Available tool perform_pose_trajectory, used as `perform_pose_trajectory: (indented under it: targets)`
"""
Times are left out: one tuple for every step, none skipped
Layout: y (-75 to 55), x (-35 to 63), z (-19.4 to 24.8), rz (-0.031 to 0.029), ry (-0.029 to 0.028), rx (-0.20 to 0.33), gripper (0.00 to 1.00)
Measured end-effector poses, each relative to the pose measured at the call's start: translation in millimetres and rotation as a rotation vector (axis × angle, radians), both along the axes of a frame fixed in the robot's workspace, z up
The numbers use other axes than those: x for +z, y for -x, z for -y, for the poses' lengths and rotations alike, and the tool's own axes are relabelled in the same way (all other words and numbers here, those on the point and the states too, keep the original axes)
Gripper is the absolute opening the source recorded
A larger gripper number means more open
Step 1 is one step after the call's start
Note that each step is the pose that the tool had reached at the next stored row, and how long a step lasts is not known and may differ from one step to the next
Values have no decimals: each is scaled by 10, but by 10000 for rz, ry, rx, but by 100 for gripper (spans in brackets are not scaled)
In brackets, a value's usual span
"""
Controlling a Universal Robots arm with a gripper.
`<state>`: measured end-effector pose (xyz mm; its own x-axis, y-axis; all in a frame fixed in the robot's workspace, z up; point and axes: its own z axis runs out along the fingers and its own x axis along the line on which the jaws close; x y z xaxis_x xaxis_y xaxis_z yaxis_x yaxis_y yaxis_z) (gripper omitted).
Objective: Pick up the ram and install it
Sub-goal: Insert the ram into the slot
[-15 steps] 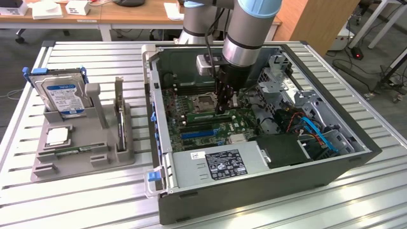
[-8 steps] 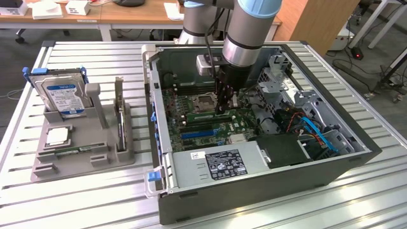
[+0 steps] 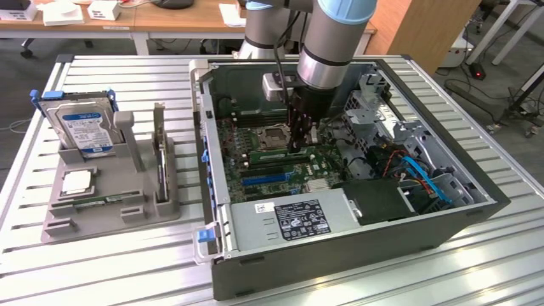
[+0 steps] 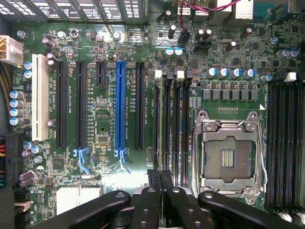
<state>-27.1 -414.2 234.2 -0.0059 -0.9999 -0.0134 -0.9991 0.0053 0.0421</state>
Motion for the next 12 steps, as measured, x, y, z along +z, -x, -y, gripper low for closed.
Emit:
perform_pose_trajectory:
  targets:
    - [0, 0, 0, 0, 0, 0, 11]
    - [0, 0, 1, 0, 1, 0, 11]
    - [0, -1, 1, 0, 1, 0, 11]
    - [0, -5, 1, 0, -1, 1, 11]
    - [0, -9, 1, 0, -1, 0, 11]
    - [0, -9, 1, -1, 2, 0, 11]
    - [0, -9, 1, 0, 2, 0, 11]
    - [0, -9, 1, -1, 2, 0, 11]
    - [0, -9, 1, 0, 2, 0, 11]
    - [0, -10, 1, 0, 1, 0, 11]
    - [-1, -11, 3, 1, -1, 0, 11]
    - [-2, -11, 4, 1, -2, 0, 11]
